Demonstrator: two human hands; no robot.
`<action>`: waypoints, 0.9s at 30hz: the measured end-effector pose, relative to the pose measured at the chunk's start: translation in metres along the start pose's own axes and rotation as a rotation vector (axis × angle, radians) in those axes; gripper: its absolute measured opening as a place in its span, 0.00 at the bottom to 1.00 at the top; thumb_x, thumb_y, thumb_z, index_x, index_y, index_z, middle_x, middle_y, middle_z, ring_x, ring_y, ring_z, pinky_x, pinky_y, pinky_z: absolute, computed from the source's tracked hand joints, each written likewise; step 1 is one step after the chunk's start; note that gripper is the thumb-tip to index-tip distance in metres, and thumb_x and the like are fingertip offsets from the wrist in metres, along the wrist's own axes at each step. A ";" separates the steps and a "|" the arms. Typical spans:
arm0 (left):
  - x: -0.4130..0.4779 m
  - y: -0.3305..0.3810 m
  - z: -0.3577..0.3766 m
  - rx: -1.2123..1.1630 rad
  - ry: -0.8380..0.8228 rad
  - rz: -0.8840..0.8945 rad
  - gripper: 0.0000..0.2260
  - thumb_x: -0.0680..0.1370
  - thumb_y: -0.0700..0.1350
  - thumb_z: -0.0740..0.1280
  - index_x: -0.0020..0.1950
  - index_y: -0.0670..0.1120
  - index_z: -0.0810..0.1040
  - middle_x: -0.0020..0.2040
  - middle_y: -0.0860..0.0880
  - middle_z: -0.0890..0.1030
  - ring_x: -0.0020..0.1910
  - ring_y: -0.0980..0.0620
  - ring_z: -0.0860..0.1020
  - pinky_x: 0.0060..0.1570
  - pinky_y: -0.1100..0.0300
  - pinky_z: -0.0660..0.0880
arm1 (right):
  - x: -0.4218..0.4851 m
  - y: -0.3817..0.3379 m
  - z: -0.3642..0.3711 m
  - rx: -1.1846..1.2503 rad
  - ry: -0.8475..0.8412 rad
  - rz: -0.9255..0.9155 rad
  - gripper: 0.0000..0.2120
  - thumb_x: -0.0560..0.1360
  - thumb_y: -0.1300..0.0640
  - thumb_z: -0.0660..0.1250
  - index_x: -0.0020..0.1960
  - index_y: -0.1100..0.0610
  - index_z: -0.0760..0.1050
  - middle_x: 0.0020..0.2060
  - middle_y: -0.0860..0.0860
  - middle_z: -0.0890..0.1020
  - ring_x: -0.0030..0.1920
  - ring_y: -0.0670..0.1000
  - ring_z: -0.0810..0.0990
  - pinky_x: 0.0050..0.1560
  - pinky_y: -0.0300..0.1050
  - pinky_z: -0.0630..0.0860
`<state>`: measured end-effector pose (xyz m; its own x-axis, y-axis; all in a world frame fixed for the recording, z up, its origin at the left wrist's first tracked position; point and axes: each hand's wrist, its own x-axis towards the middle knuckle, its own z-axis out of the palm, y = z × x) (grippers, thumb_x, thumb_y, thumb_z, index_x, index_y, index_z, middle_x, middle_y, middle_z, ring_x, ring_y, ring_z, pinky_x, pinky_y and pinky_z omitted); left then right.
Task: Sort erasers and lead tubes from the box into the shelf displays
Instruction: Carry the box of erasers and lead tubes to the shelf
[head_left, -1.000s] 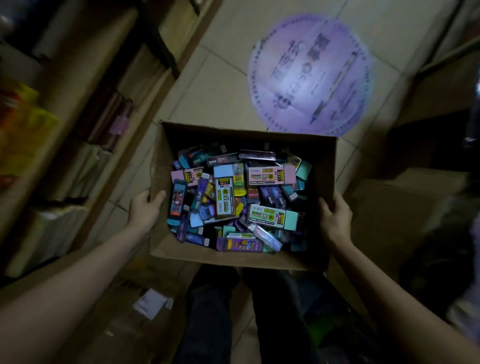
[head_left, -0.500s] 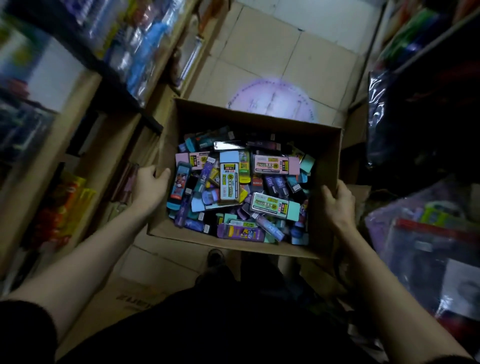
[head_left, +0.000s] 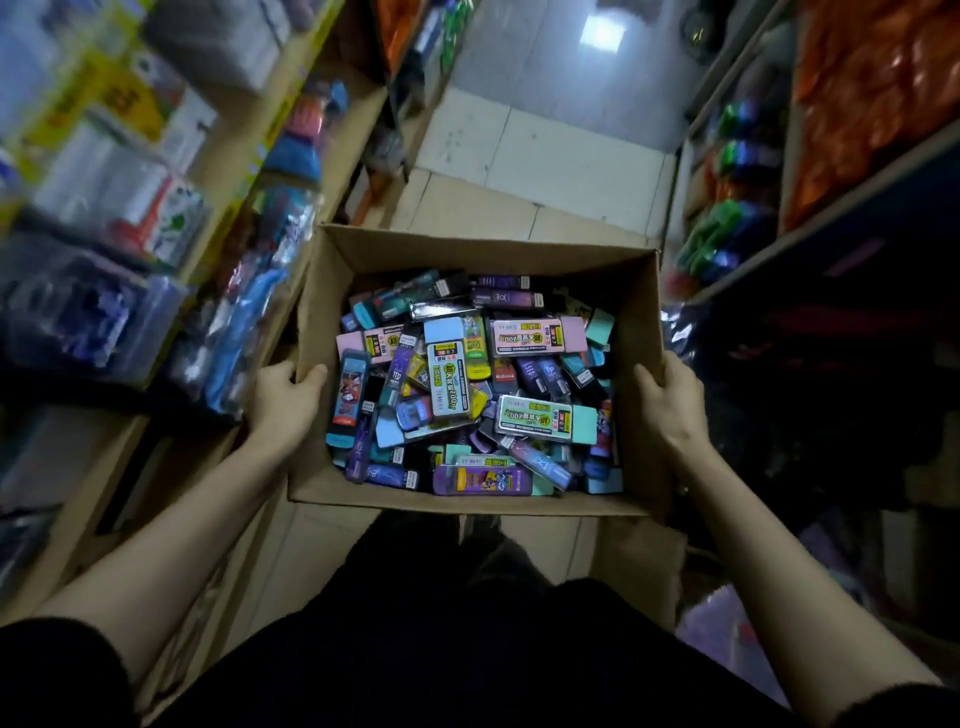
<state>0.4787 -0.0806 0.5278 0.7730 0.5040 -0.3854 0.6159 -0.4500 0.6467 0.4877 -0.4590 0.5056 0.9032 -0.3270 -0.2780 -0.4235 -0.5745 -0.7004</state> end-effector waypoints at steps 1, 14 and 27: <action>0.023 0.021 0.007 -0.016 0.003 0.003 0.12 0.78 0.43 0.65 0.35 0.41 0.73 0.29 0.51 0.74 0.28 0.56 0.71 0.27 0.62 0.66 | 0.029 -0.011 0.000 0.016 0.007 0.007 0.11 0.78 0.57 0.61 0.59 0.56 0.75 0.53 0.54 0.82 0.53 0.54 0.79 0.55 0.52 0.76; 0.252 0.233 0.050 -0.070 -0.053 0.038 0.10 0.77 0.46 0.65 0.49 0.39 0.80 0.41 0.41 0.81 0.39 0.45 0.79 0.38 0.50 0.76 | 0.279 -0.140 -0.005 0.011 0.080 0.028 0.10 0.78 0.59 0.62 0.57 0.60 0.76 0.52 0.58 0.82 0.53 0.57 0.79 0.55 0.53 0.75; 0.437 0.453 0.153 -0.027 -0.041 -0.021 0.11 0.77 0.45 0.66 0.44 0.37 0.80 0.40 0.38 0.81 0.41 0.40 0.80 0.41 0.49 0.75 | 0.589 -0.228 -0.047 -0.014 0.026 -0.017 0.08 0.79 0.59 0.62 0.56 0.59 0.75 0.48 0.55 0.81 0.48 0.54 0.79 0.48 0.47 0.74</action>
<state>1.1187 -0.1770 0.5515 0.7656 0.4824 -0.4257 0.6284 -0.4189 0.6554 1.1128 -0.5555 0.5323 0.9082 -0.3363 -0.2490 -0.4094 -0.5908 -0.6953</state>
